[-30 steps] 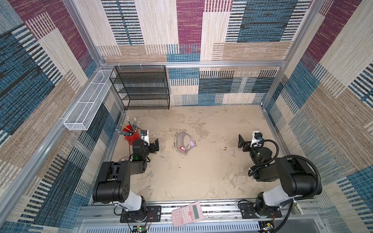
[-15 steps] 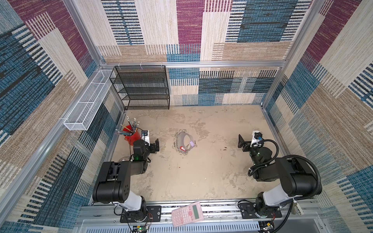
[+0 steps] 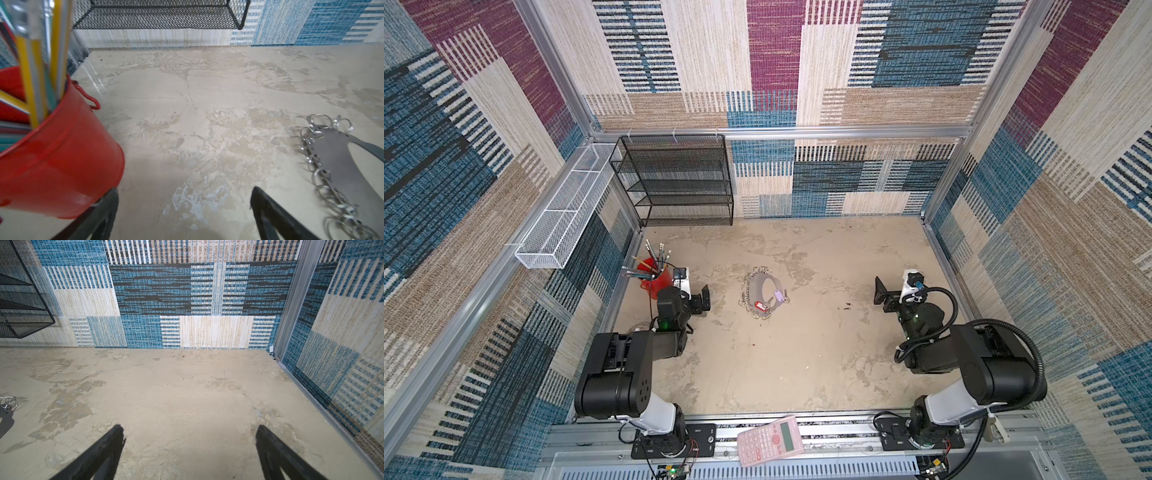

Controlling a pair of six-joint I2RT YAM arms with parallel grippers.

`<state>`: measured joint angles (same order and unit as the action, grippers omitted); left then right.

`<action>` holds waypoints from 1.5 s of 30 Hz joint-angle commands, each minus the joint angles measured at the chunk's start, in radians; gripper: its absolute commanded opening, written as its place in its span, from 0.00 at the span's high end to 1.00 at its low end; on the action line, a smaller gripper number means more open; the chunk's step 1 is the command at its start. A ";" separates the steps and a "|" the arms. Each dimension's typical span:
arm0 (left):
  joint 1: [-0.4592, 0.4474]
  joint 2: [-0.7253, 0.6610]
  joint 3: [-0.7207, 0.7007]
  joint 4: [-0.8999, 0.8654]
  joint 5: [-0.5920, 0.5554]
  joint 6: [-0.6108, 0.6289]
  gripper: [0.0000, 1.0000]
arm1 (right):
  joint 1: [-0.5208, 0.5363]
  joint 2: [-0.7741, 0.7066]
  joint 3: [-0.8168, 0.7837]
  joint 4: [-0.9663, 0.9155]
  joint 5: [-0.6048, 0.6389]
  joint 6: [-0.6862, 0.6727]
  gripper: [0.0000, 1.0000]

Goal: Attach keys to a key ring
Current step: Pick up the keyring from the center of the table.

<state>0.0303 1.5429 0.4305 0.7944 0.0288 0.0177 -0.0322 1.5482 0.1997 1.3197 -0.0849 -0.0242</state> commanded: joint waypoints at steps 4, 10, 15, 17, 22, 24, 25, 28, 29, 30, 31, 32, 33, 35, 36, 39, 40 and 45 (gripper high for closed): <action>0.005 0.002 0.009 0.007 -0.015 -0.013 0.00 | 0.002 -0.001 -0.034 0.086 0.129 0.053 0.00; 0.000 -0.107 0.016 -0.099 -0.113 -0.048 0.00 | 0.002 -0.214 -0.014 -0.142 0.246 0.088 0.00; -0.078 -0.285 0.003 -0.276 -0.301 -0.125 0.00 | 0.002 -0.412 0.067 -0.428 0.355 0.390 0.00; -0.095 -0.369 0.045 -0.428 -0.343 -0.189 0.01 | 0.002 -0.449 0.119 -0.565 0.350 0.498 0.00; -0.098 -0.519 0.139 -0.725 -0.260 -0.415 0.00 | -0.007 -0.499 0.183 -0.707 0.356 0.749 0.00; -0.098 -0.555 0.140 -0.762 -0.182 -0.562 0.01 | -0.019 -0.535 0.150 -0.661 0.305 0.796 0.00; -0.096 -0.565 0.145 -0.785 -0.130 -0.635 0.00 | -0.019 -0.548 0.158 -0.686 0.273 0.798 0.00; -0.095 -0.578 0.175 -0.828 0.075 -0.735 0.00 | -0.018 -0.538 0.274 -0.911 0.155 0.766 0.00; -0.095 -0.574 0.177 -0.818 0.165 -0.749 0.00 | -0.018 -0.531 0.288 -0.941 0.097 0.754 0.00; -0.096 -0.565 0.181 -0.816 0.241 -0.761 0.00 | -0.017 -0.533 0.291 -0.962 0.055 0.748 0.00; -0.096 -0.546 0.189 -0.818 0.326 -0.771 0.00 | -0.014 -0.540 0.281 -0.960 0.000 0.740 0.01; -0.097 -0.523 0.199 -0.826 0.403 -0.775 0.00 | -0.010 -0.544 0.269 -0.952 -0.049 0.723 0.00; -0.105 -0.494 0.210 -0.838 0.473 -0.779 0.00 | -0.001 -0.545 0.266 -0.964 -0.080 0.707 0.00; -0.151 -0.423 0.233 -0.879 0.556 -0.769 0.00 | 0.026 -0.528 0.276 -1.008 -0.124 0.668 0.00; -0.188 -0.390 0.248 -0.895 0.582 -0.754 0.00 | 0.038 -0.517 0.287 -1.036 -0.132 0.650 0.00; -0.309 -0.308 0.297 -0.966 0.505 -0.694 0.00 | 0.076 -0.490 0.294 -1.060 -0.159 0.617 0.00; -0.332 -0.277 0.309 -0.965 0.492 -0.688 0.00 | 0.089 -0.484 0.288 -1.046 -0.169 0.613 0.00; -0.353 -0.133 0.393 -0.956 0.455 -0.707 0.15 | 0.122 -0.409 0.270 -0.966 -0.245 0.613 0.00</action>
<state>-0.3168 1.3682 0.7845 -0.1436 0.4992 -0.7029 0.0799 1.1156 0.4728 0.2977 -0.2592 0.6037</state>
